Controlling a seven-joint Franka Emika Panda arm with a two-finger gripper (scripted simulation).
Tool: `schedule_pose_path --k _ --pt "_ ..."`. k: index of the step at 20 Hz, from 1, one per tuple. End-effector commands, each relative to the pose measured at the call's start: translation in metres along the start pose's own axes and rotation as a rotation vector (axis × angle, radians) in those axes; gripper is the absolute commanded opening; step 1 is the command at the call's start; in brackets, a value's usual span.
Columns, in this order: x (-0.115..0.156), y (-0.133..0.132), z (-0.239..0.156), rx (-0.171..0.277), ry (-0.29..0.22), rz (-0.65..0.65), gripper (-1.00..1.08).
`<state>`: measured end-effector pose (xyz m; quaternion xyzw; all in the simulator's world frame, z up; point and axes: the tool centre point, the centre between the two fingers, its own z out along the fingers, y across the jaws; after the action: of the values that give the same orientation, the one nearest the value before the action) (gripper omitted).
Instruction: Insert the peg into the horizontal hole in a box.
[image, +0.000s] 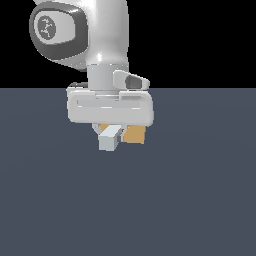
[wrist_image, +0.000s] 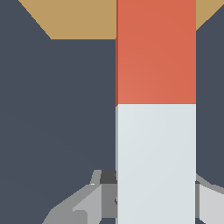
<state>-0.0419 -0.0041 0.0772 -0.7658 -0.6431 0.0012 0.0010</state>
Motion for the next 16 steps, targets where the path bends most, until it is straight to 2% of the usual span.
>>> schedule_pose_path --k 1,10,16 --pt "0.011 0.0 -0.001 -0.003 0.001 -0.002 -1.0" --pt "0.074 0.0 -0.002 -0.004 0.001 -0.002 -1.0" --pt "0.09 0.001 -0.002 -0.004 0.001 -0.002 -1.0"
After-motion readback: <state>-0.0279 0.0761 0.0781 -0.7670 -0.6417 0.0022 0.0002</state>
